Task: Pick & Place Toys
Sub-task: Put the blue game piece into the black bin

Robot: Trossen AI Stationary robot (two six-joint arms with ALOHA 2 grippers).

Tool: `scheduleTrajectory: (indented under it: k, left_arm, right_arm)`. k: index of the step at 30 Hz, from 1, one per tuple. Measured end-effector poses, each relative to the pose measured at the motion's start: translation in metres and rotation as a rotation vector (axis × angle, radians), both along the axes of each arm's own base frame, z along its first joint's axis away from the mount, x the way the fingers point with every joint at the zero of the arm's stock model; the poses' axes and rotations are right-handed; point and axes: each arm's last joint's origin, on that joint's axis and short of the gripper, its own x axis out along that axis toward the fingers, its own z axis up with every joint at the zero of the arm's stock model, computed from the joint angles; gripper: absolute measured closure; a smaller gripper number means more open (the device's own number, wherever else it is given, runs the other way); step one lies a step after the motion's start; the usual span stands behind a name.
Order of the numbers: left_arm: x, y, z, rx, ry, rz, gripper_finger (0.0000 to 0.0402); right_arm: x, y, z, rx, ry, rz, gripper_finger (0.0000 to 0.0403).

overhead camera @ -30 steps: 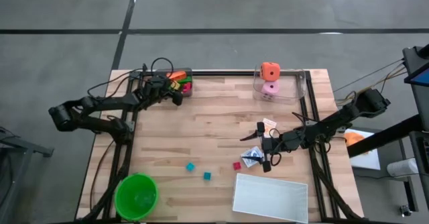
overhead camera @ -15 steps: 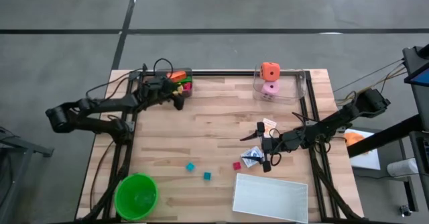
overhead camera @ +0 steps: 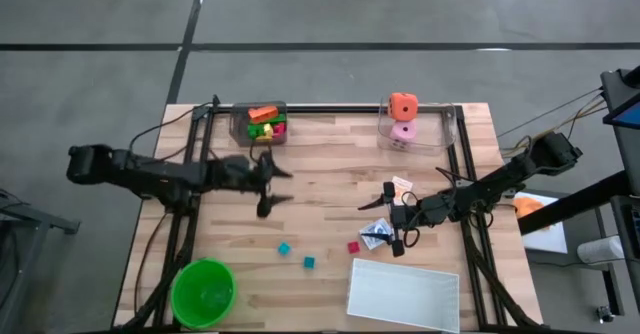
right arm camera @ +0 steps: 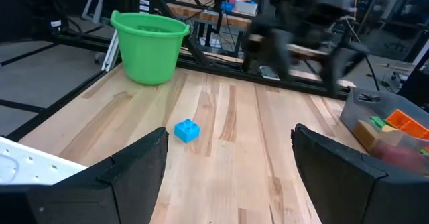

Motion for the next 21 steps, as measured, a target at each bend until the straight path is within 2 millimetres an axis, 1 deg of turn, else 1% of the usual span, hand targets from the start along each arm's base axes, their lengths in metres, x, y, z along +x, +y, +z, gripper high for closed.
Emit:
scheduleTrajectory:
  k: [3, 6, 10, 14, 18, 21]
  left_arm:
    - [0.001, -0.029, -0.004, 0.01, 0.032, -0.089, 0.007]
    - [0.005, -0.056, -0.007, 0.04, 0.107, -0.148, 0.007]
    - [0.021, -0.085, -0.002, 0.08, 0.191, -0.188, 0.007]
    - [0.043, -0.102, -0.004, 0.119, 0.313, -0.214, 0.007]
    - [0.062, -0.113, -0.013, 0.152, 0.454, -0.233, 0.007]
    - [0.076, -0.123, -0.021, 0.124, 0.51, -0.295, 0.007]
  right_arm:
    - [0.0, 0.0, 0.0, 0.0, 0.0, 0.0, 0.009]
    - [0.0, 0.0, 0.0, 0.0, 0.0, 0.0, 0.009]
    - [0.0, 0.0, 0.0, -0.001, -0.001, 0.0, 0.009]
    - [0.0, 0.0, 0.001, 0.0, -0.003, 0.0, 0.009]
    - [0.0, 0.0, 0.001, -0.001, -0.002, 0.0, 0.009]
    - [0.0, 0.0, 0.0, -0.001, -0.001, 0.0, 0.009]
